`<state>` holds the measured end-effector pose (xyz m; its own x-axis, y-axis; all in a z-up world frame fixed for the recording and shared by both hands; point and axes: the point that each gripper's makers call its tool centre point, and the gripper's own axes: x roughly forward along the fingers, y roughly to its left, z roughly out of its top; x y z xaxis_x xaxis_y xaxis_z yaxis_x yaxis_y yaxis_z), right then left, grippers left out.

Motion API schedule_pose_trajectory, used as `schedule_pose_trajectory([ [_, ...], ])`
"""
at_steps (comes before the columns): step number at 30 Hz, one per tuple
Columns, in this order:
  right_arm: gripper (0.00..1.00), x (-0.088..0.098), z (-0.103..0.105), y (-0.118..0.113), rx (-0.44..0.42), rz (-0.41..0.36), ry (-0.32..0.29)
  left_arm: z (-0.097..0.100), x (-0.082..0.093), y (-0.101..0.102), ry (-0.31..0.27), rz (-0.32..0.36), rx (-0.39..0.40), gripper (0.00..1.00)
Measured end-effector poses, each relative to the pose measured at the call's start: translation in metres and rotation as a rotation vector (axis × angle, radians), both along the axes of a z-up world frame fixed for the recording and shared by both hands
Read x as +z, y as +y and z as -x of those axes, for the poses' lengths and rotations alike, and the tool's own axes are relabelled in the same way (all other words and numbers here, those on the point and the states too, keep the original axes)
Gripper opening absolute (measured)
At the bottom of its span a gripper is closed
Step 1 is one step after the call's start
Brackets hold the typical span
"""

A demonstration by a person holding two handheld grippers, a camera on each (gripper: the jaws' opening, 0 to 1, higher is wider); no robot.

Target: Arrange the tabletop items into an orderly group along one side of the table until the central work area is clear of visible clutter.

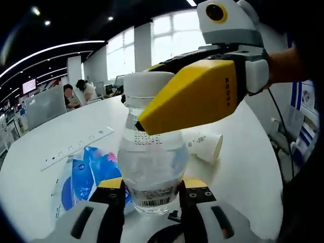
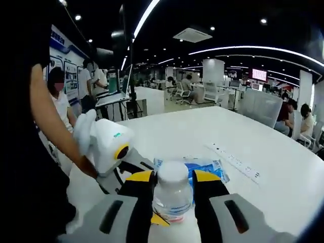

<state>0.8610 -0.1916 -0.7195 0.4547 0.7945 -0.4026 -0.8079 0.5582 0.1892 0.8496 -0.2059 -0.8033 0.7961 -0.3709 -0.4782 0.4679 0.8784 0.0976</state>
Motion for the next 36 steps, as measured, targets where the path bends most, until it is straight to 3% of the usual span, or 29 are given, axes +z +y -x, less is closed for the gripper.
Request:
schedule_pose_trajectory([
  [3, 0.2, -0.008, 0.005, 0.011, 0.064, 0.011, -0.01, 0.0, -0.007, 0.009, 0.036, 0.005, -0.071, 0.4],
  [7, 0.19, -0.009, 0.01, 0.018, 0.207, 0.007, -0.07, -0.002, -0.011, 0.013, 0.048, 0.04, -0.091, 0.38],
  [9, 0.19, -0.002, 0.015, 0.017, 0.31, 0.041, -0.147, 0.0, -0.007, 0.013, 0.059, 0.073, -0.061, 0.38],
  [10, 0.19, -0.001, 0.018, 0.014, 0.388, 0.05, -0.167, 0.0, -0.003, 0.015, 0.031, 0.067, -0.04, 0.37],
  [12, 0.19, -0.005, 0.02, 0.013, 0.468, 0.063, -0.191, 0.001, -0.014, 0.013, 0.04, 0.064, 0.022, 0.37],
  [13, 0.18, -0.008, 0.022, 0.019, 0.533, 0.073, -0.239, -0.003, -0.016, 0.013, 0.012, 0.057, 0.047, 0.37],
  [15, 0.18, -0.007, 0.02, 0.021, 0.554, 0.06, -0.236, -0.004, -0.013, 0.013, -0.009, 0.052, 0.064, 0.36],
  [18, 0.18, 0.0, 0.019, 0.018, 0.518, 0.028, -0.168, -0.001, -0.01, 0.014, 0.019, 0.05, 0.047, 0.36],
  [30, 0.18, 0.043, 0.018, 0.03, 0.462, -0.008, -0.196, -0.002, 0.031, 0.019, -0.023, 0.095, 0.01, 0.36],
  [36, 0.18, 0.059, 0.016, 0.044, 0.447, -0.019, -0.197, 0.0, 0.055, 0.033, -0.047, 0.102, 0.002, 0.35],
])
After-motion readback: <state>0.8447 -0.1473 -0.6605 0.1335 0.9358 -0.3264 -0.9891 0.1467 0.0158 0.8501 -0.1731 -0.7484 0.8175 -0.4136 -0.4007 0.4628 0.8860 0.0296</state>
